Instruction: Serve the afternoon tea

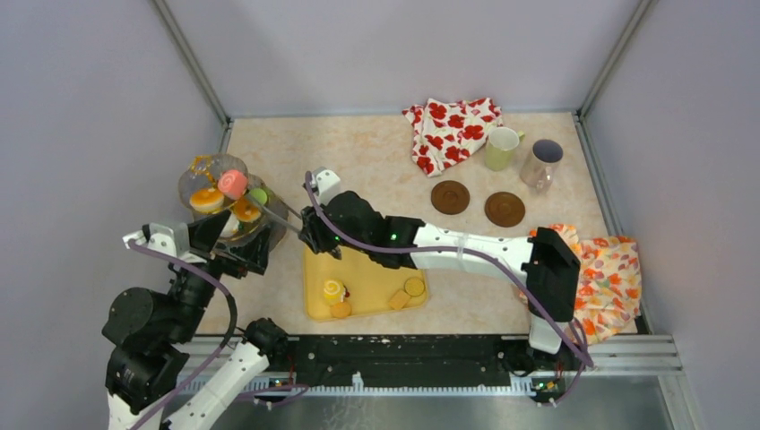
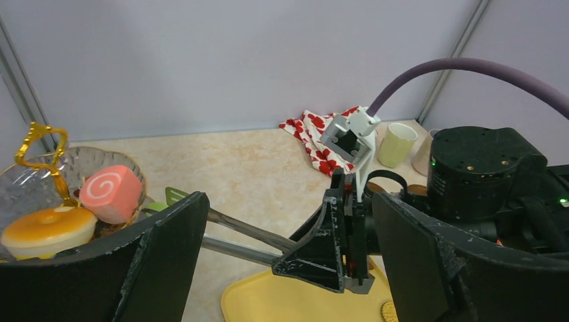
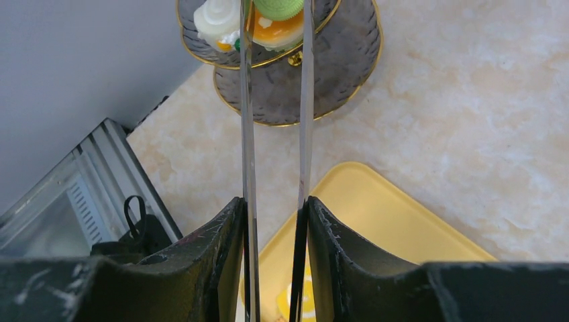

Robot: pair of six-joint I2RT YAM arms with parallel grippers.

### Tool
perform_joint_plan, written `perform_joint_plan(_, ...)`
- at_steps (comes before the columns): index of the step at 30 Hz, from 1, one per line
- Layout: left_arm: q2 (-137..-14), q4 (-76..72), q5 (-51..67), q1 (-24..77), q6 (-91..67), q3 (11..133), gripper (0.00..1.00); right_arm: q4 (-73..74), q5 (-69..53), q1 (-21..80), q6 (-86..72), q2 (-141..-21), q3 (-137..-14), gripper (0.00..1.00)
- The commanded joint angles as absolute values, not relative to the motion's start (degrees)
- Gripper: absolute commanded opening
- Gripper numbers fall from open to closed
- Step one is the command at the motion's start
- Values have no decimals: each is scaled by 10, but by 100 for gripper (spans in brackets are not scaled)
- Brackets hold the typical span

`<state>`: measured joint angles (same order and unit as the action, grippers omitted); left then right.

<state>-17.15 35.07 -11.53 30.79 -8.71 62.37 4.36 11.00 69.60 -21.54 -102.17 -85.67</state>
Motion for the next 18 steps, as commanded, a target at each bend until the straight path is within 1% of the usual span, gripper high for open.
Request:
perform_joint_plan(1, -169, 351, -125, 306, -76, 649, 99, 35, 107, 688, -213, -1047, -917, 36)
perform_joint_plan(8, -162, 353, -124, 306, -78, 643, 99, 16, 95, 678, -222, -1067, -924, 36)
perform_joint_plan(18, -163, 350, -124, 306, -79, 638, 99, 46, 73, 659, -215, -1117, -995, 36)
